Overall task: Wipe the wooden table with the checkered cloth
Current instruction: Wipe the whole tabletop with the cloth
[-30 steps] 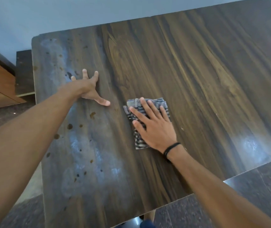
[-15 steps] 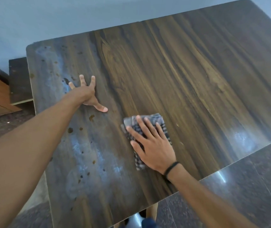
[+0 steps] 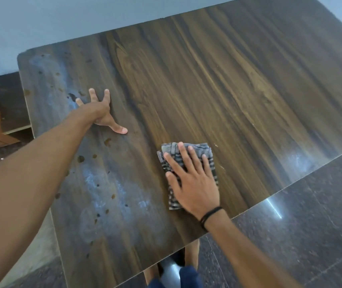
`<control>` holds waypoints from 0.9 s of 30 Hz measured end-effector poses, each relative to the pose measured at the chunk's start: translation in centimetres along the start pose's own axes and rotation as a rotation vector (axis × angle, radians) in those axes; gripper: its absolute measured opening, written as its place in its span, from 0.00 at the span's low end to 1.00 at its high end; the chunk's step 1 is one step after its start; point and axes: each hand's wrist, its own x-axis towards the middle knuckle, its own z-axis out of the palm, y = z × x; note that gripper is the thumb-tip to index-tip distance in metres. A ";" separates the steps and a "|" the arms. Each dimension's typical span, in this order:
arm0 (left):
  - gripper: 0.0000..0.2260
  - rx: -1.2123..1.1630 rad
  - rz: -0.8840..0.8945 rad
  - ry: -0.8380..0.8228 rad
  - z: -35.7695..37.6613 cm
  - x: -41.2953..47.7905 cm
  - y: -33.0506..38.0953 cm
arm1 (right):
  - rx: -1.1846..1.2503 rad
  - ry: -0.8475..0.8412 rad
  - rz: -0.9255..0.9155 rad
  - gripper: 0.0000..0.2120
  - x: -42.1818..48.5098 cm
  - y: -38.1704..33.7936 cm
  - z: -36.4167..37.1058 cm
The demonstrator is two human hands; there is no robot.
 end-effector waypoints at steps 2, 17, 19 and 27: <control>0.67 0.020 0.002 -0.001 0.1 -0.1 0.1 | -0.043 0.018 -0.137 0.26 -1.9 -0.4 1.0; 0.68 -0.002 0.006 0.003 0.1 0.5 -0.2 | -0.056 -0.046 0.072 0.26 -4.0 5.0 -1.3; 0.69 -0.010 0.011 0.005 0.2 0.6 -0.4 | -0.057 -0.033 0.083 0.27 -5.3 2.7 -0.1; 0.67 0.002 0.027 0.014 0.3 0.6 -0.5 | -0.022 -0.057 0.184 0.28 -1.1 -2.5 0.0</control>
